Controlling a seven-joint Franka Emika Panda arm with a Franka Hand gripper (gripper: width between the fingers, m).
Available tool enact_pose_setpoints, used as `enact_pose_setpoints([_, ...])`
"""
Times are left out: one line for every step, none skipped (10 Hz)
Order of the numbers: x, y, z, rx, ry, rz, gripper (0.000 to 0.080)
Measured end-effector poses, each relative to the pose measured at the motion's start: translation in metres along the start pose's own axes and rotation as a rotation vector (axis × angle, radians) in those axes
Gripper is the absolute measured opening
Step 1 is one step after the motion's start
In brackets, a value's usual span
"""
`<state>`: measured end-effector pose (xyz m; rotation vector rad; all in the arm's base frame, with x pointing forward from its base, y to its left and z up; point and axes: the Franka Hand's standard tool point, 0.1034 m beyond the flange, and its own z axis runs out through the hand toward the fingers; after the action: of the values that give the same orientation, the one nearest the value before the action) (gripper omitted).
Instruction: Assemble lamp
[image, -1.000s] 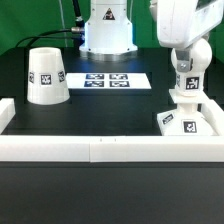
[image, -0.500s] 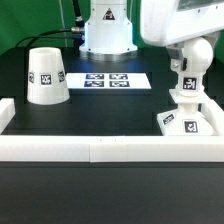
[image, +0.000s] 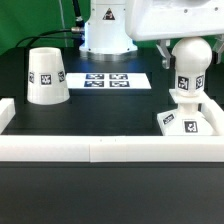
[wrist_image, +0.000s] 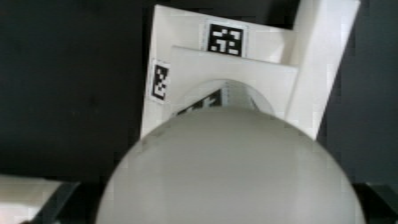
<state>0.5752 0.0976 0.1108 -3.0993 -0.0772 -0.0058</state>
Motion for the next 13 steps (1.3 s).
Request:
enact_pose_setpoints([-0.0002,0.0004,0.0,-0.001,0.0,0.123,0.0577])
enact_pose_setpoints([-0.0005,0.0009,0.0001,-0.003,-0.002,0.245,0.0577])
enact_pose_setpoints([-0.001,0.001,0.0002,-0.004,-0.004,0.35,0.0577])
enact_pose_setpoints([-0.0024,0.0007,0.0007,-0.006,-0.015,0.432,0.0577])
enact_pose_setpoints([-0.0024,0.0009,0.0015,0.004,-0.022,0.51,0.0577])
enact_pose_setpoints([-0.0019,0.0024,0.0013,0.018,-0.026,0.574,0.0577])
enact_pose_setpoints([-0.0011,0.0042,0.001,0.025,-0.026,0.596,0.0577])
enact_pose_setpoints([-0.0006,0.0056,0.0007,0.033,-0.029,0.656,0.0577])
enact_pose_setpoints([-0.0008,0.0042,0.0009,0.034,-0.031,0.7,0.0577])
enact_pose_setpoints([-0.0009,0.003,0.001,0.037,-0.032,0.7,0.0649])
enact_pose_setpoints([-0.0009,0.0032,0.001,0.038,-0.032,0.684,0.0684])
enact_pose_setpoints([-0.0009,0.0031,0.001,0.038,-0.031,0.644,0.0684])
enact_pose_setpoints([-0.0008,0.002,0.0005,0.038,-0.029,0.601,0.0697])
